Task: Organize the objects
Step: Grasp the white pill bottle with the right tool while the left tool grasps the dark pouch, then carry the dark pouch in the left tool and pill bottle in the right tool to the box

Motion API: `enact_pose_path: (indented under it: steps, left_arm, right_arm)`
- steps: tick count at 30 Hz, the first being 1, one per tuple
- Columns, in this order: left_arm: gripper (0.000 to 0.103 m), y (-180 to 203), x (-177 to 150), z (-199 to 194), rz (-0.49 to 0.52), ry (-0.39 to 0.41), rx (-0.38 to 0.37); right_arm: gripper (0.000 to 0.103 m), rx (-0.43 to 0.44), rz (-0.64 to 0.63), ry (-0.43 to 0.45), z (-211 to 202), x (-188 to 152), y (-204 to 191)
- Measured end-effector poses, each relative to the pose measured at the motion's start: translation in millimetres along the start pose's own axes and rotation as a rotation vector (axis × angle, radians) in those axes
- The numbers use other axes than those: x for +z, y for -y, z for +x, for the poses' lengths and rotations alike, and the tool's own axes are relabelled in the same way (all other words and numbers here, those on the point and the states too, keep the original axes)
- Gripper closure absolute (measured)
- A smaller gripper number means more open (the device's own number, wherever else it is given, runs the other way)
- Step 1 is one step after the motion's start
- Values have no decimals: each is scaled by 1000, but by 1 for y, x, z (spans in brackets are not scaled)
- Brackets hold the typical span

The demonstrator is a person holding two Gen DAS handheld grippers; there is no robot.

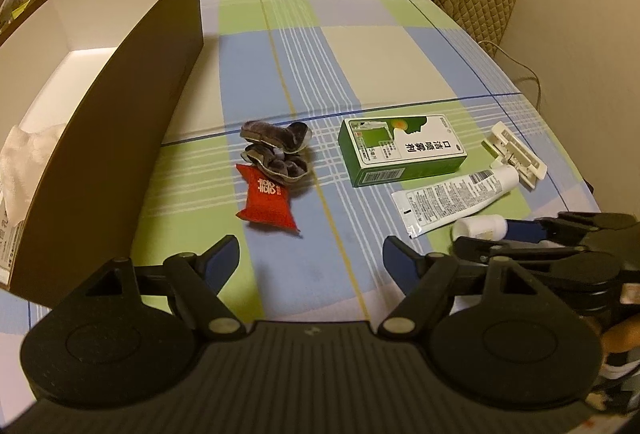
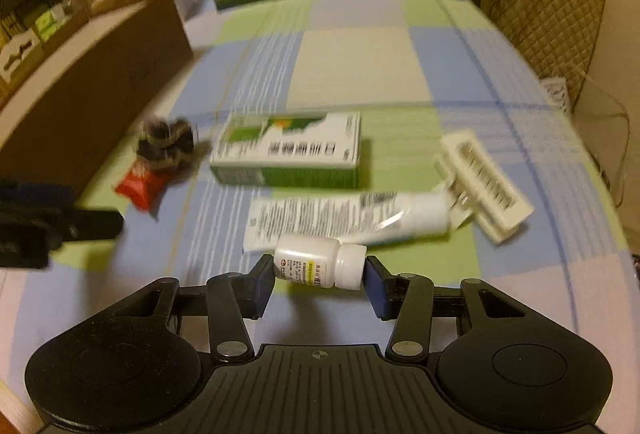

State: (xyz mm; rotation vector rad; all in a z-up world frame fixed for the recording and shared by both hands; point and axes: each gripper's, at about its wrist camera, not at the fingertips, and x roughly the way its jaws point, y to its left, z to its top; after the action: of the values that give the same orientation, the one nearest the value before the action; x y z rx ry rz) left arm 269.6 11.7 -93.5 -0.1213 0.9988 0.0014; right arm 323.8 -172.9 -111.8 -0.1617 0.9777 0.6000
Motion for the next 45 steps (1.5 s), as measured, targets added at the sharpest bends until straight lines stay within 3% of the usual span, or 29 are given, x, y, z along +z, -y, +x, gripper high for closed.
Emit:
enact_pose_path:
  steps: [12, 26, 29, 30, 36, 45]
  left_arm:
    - [27, 0, 33, 25, 105, 29, 35]
    - [37, -4, 71, 84, 151, -38, 86]
    - [44, -7, 74, 92, 146, -50, 90]
    - [53, -9, 75, 94, 143, -54, 89]
    - [77, -14, 74, 88, 136, -26, 84]
    - [79, -23, 72, 41, 62, 77, 59]
  right_arm:
    - [58, -40, 120, 104, -17, 39, 33]
    - [58, -71, 181, 104, -10, 52, 55]
    - [58, -74, 183, 98, -8, 51, 55]
    - [58, -75, 185, 98, -8, 51, 55]
    - [58, -70, 179, 100, -8, 51, 55]
    - [58, -27, 143, 132, -20, 55, 41]
